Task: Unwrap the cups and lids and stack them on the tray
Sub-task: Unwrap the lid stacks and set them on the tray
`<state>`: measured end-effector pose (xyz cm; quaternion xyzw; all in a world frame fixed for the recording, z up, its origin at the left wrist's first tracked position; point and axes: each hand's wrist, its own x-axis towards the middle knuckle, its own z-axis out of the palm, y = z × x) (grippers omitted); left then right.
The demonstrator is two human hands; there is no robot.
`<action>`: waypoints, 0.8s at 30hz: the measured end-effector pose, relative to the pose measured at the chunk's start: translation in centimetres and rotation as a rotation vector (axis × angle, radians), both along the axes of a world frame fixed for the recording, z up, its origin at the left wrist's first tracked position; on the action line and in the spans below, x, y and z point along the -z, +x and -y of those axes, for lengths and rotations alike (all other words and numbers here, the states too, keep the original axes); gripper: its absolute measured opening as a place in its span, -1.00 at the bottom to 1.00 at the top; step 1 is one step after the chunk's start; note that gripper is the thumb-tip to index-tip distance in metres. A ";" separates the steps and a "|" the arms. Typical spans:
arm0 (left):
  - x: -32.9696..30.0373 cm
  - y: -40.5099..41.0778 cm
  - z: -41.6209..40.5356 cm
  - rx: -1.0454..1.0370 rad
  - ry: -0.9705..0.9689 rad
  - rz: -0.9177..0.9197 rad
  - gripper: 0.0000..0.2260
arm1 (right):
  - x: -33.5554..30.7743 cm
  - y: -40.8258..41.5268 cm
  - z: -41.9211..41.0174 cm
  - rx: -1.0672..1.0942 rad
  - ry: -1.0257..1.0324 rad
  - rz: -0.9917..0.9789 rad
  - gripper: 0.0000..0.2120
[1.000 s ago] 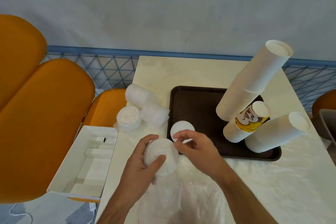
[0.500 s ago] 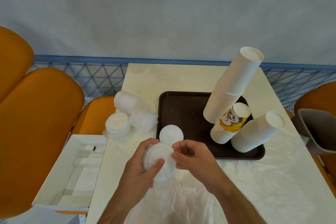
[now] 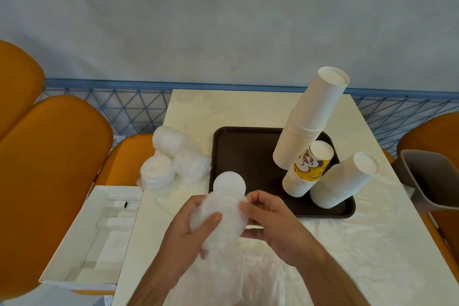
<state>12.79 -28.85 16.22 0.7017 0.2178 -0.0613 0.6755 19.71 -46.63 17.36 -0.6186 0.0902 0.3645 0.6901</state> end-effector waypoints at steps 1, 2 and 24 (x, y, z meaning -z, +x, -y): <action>0.1 0.0 -0.2 -0.006 -0.037 -0.002 -0.57 | 0.0 0.1 0.2 0.025 0.029 -0.023 -0.87; 0.0 -0.1 -0.3 -0.008 -0.060 0.000 -0.57 | 0.0 0.2 0.4 0.038 0.048 -0.031 -0.87; -0.5 -1.0 -0.9 0.000 0.020 -0.024 -0.76 | 2.4 0.0 -1.2 -0.420 -0.440 0.820 -0.46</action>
